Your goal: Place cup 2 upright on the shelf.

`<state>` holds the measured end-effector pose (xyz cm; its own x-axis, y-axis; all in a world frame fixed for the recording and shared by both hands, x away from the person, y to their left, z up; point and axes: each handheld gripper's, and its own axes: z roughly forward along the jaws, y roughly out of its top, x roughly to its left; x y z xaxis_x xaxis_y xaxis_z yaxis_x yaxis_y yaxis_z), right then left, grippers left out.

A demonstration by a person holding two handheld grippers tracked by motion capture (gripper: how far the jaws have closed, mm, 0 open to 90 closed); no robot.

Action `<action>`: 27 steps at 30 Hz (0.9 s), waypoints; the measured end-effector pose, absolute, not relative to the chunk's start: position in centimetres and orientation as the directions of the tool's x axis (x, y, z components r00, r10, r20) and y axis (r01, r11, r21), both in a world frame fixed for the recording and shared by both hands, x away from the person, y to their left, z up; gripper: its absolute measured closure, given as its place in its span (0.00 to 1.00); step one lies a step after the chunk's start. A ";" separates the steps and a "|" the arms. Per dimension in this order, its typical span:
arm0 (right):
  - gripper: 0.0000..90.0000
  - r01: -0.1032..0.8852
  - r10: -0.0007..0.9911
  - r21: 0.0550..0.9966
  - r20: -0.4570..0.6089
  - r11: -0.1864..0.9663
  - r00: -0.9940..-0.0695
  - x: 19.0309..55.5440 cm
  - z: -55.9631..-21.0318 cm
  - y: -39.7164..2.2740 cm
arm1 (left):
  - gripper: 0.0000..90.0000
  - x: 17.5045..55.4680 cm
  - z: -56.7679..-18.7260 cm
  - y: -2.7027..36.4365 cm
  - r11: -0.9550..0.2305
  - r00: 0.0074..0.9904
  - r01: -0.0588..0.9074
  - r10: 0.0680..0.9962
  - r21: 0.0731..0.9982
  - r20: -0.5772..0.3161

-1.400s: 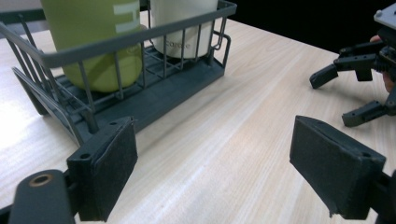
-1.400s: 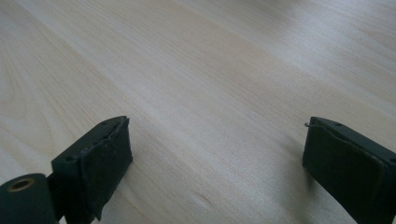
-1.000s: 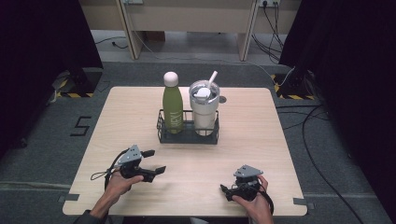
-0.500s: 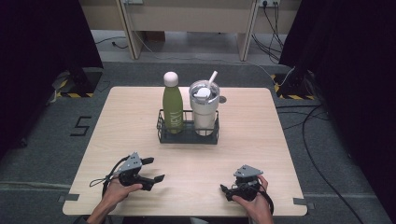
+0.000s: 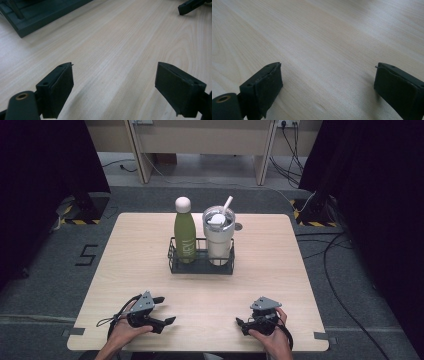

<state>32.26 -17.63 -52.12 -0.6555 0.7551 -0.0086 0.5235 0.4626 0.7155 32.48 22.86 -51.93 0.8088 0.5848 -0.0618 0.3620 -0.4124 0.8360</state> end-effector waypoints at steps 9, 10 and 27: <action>0.09 0.523 0.755 0.715 -0.009 0.463 -0.656 32.3 -52.1 -17.6 | 0.17 32.2 -52.3 23.1 -0.462 0.816 0.383 0.576 0.800 -0.058; 0.09 0.523 0.755 0.716 -0.009 0.463 -0.656 32.3 -52.1 -17.6 | 0.17 32.1 -52.4 23.1 -0.474 0.819 0.382 0.572 0.793 -0.053; 0.09 0.524 0.755 0.715 -0.008 0.462 -0.655 32.2 -52.1 -17.6 | 0.15 31.8 -52.6 23.0 -0.534 0.824 0.382 0.566 0.754 -0.018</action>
<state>32.25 -17.62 -52.12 -0.6554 0.7553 -0.0081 0.5239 0.4623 0.7154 31.83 23.03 -52.59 0.8245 0.5657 -0.0176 0.3822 -0.5336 0.7545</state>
